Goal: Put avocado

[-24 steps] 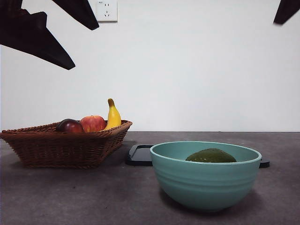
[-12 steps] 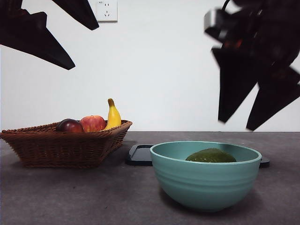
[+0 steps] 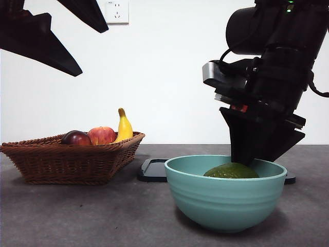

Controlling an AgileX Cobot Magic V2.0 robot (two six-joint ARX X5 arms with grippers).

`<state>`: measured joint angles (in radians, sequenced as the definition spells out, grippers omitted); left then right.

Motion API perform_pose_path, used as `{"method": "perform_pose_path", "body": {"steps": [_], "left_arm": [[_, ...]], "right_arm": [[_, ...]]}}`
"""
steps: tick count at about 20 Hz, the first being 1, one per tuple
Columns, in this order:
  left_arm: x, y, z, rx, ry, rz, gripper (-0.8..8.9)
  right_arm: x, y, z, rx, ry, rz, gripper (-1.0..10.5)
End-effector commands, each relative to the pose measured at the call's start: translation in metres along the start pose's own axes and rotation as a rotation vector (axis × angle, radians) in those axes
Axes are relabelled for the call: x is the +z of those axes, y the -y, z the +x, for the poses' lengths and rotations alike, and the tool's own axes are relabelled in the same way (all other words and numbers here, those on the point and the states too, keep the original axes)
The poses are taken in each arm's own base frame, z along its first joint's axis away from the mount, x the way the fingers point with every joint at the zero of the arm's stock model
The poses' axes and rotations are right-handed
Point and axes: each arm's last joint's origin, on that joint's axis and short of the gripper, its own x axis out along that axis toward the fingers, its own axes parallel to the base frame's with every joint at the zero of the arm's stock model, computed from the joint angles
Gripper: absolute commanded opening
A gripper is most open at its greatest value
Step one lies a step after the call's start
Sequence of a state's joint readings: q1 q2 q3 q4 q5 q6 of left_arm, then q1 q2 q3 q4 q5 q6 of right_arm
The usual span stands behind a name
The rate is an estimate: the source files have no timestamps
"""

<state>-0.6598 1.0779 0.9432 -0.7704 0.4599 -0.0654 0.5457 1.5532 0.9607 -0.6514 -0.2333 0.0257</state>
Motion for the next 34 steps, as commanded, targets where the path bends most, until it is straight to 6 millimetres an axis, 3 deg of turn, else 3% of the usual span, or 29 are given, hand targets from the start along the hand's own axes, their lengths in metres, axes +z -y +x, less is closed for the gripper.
{"method": "perform_pose_path", "body": {"steps": [1,7,15,19,23,25,29,34], "left_arm": [[0.003,0.003,0.0,-0.012,0.007,0.014,3.33],[0.003,0.003,0.0,-0.012,0.007,0.014,3.33],[0.003,0.003,0.0,-0.012,0.007,0.014,3.33],[0.003,0.003,0.0,-0.012,0.007,0.014,3.33],[0.003,0.003,0.0,-0.012,0.007,0.014,3.33],[0.003,0.003,0.0,-0.012,0.007,0.014,3.33],[0.003,0.003,0.0,-0.012,0.007,0.014,3.33],[0.003,0.003,0.0,-0.012,0.007,0.014,3.33]], "right_arm": [[0.006,-0.004,0.002,0.006,0.016,-0.033,0.2],[0.006,-0.007,-0.001,0.012,0.028,-0.034,0.1],[0.032,-0.006,-0.039,-0.018,0.156,0.0,0.1],[0.053,0.012,-0.057,-0.058,0.228,0.049,0.1],[0.083,0.045,-0.065,-0.099,0.273,0.112,0.1],[0.099,0.063,-0.06,-0.114,0.276,0.144,0.1],[0.122,0.093,-0.031,-0.128,0.248,0.186,0.1],[0.127,0.106,-0.004,-0.128,0.231,0.198,0.1]]}}
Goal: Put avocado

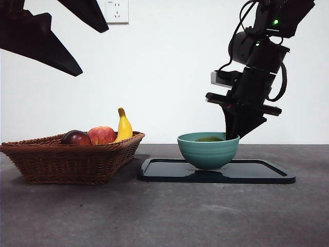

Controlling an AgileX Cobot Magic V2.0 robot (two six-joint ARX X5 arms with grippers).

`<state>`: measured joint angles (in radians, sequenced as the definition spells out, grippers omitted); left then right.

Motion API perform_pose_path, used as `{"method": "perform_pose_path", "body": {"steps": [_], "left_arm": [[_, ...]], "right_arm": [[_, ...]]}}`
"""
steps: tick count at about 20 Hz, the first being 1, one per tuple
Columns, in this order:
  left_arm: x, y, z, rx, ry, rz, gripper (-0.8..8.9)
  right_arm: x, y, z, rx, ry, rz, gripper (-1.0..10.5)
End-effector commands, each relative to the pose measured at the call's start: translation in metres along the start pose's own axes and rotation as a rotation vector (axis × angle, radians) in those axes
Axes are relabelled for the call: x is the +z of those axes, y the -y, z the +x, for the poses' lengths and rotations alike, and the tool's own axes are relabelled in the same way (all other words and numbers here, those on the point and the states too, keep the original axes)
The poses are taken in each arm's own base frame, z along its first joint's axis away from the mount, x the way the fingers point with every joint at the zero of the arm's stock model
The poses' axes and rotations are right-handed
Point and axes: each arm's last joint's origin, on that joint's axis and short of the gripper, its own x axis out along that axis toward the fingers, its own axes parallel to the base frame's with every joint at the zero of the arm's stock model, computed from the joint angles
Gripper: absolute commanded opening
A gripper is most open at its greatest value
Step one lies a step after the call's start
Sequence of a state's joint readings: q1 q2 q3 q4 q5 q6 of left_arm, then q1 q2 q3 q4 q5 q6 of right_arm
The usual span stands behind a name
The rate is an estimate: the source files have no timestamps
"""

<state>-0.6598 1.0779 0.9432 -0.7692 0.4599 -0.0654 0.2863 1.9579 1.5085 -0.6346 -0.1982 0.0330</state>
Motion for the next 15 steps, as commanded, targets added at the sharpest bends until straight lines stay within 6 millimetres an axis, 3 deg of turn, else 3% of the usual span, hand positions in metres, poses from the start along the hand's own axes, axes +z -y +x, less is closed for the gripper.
{"method": "perform_pose_path", "body": {"steps": [1,6,10,12,15], "left_arm": [[0.003,0.003,0.0,-0.012,0.006,0.014,3.33],[0.003,0.003,0.0,-0.012,0.006,0.013,3.33],[0.003,0.003,0.0,-0.011,0.005,0.013,3.33],[0.003,0.003,0.0,-0.012,0.005,0.013,3.33],[0.003,0.003,0.0,-0.012,0.006,0.013,3.33]], "right_arm": [[0.006,-0.001,0.007,0.006,0.01,-0.005,0.1],[0.002,0.0,0.012,0.013,-0.026,0.004,0.3],[0.001,0.0,0.008,0.007,-0.033,0.016,1.5],[0.004,-0.003,-0.006,0.001,-0.012,0.012,1.5],[0.01,-0.01,-0.045,-0.02,0.038,0.0,1.5]]}}
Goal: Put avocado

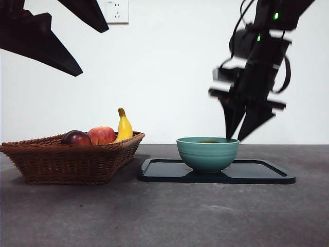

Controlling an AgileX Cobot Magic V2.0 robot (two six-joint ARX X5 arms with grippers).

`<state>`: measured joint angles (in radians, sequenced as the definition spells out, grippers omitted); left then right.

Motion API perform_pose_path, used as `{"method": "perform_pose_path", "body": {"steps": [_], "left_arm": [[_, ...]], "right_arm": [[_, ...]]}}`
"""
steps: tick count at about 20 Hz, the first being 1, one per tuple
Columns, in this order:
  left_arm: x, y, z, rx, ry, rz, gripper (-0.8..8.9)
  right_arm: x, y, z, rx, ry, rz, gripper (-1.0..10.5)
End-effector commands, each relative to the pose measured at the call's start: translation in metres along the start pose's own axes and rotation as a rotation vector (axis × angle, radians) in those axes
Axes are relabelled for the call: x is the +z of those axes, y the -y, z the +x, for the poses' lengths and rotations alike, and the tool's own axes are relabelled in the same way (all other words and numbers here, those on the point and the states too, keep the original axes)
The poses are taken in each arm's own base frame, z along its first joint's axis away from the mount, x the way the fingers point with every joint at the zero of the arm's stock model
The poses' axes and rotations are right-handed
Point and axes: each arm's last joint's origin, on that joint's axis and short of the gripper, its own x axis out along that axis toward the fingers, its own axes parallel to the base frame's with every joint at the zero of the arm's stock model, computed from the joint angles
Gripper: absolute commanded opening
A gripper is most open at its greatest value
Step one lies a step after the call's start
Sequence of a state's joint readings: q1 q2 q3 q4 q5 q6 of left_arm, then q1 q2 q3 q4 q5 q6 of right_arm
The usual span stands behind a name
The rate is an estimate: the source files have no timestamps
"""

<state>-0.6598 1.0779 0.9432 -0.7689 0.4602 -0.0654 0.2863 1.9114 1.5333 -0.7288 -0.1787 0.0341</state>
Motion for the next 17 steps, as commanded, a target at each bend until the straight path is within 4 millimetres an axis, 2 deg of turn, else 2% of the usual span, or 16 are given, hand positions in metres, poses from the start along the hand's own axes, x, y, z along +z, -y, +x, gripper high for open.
{"method": "perform_pose_path", "body": {"steps": [1,6,9,13,17], "left_arm": [[0.003,0.003,0.0,-0.011,0.005,0.013,3.33],[0.003,0.002,0.0,-0.01,0.006,0.016,3.33],[0.003,0.002,0.0,-0.01,0.006,0.016,3.33],[0.003,0.002,0.0,-0.01,0.007,0.024,3.33],[0.003,0.002,0.0,-0.01,0.007,0.024,3.33]], "right_arm": [[0.007,-0.009,-0.04,0.003,0.077,-0.008,1.5],[-0.021,-0.041,-0.117,0.086,0.07,-0.065,1.5],[-0.047,-0.056,-0.151,0.111,0.129,-0.113,1.5],[-0.1,-0.063,-0.176,0.138,0.169,-0.158,1.5],[-0.153,-0.064,-0.184,0.171,0.218,-0.183,1.5]]}}
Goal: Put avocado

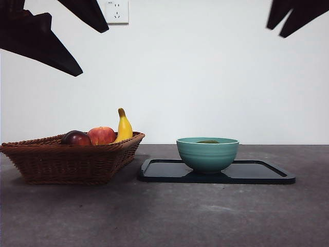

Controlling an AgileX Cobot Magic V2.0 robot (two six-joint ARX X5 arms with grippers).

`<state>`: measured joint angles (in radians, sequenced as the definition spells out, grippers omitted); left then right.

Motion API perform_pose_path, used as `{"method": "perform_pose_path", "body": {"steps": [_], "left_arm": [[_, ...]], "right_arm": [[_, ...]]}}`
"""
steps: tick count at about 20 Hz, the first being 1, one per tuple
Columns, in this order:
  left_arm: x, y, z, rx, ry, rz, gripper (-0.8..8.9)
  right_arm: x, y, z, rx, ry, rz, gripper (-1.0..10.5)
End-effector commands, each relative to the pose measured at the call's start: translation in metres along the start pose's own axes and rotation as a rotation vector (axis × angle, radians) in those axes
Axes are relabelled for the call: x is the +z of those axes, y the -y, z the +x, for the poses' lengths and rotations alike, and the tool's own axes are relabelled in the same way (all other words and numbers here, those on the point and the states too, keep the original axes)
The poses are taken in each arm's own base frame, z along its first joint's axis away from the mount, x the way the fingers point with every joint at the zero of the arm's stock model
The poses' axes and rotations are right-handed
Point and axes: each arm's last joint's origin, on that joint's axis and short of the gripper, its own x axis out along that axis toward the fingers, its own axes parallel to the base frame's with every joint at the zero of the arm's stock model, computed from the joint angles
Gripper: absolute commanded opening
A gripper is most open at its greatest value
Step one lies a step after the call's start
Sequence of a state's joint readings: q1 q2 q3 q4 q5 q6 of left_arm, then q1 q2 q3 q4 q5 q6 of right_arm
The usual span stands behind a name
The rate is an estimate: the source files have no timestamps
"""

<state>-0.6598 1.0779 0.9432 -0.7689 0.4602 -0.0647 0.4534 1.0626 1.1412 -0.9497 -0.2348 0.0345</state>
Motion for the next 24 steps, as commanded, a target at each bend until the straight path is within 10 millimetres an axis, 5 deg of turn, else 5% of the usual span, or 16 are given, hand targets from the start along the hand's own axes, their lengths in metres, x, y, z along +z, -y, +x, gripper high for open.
{"method": "perform_pose_path", "body": {"steps": [1,6,13,18,24], "left_arm": [[0.003,0.002,0.0,-0.01,0.007,0.023,3.33],[0.003,0.002,0.0,-0.01,0.009,0.024,3.33],[0.003,0.002,0.0,-0.01,0.01,0.025,3.32],[0.004,0.002,0.0,-0.01,0.011,0.025,0.08],[0.004,0.002,0.0,-0.01,0.013,0.026,0.07]], "right_arm": [[-0.019,-0.005,-0.004,0.021,0.032,0.004,1.5],[-0.062,-0.011,-0.001,0.064,0.036,0.01,1.5],[-0.067,-0.011,0.001,0.068,0.033,0.005,1.5],[-0.067,-0.011,0.001,0.068,0.032,0.005,0.1],[-0.067,-0.011,0.001,0.065,0.034,0.005,0.1]]}}
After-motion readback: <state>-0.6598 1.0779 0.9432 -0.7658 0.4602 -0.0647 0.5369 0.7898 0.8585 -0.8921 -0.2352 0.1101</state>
